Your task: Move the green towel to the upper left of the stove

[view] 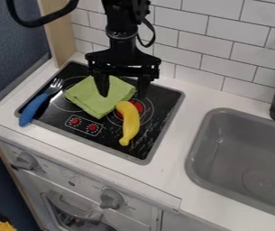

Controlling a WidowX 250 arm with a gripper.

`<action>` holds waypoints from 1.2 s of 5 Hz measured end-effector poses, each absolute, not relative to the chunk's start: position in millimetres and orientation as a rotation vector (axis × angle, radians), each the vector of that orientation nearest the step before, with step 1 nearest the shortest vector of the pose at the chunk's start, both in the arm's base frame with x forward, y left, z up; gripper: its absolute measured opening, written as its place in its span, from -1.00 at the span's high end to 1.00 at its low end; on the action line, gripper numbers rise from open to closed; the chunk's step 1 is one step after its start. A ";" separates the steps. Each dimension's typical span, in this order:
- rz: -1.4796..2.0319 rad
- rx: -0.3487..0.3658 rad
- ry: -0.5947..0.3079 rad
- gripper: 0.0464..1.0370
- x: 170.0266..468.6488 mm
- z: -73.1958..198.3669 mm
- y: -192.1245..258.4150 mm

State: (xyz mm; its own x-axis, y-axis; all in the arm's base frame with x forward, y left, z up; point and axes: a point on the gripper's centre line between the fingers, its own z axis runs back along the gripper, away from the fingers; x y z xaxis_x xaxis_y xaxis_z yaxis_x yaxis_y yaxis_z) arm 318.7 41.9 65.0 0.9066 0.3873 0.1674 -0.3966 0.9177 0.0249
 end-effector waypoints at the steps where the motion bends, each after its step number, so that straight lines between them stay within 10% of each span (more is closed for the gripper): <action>1: 0.414 0.060 -0.129 -0.92 316.0 55.8 41.3; 6: 0.817 0.105 -0.113 -0.92 363.7 -5.0 114.5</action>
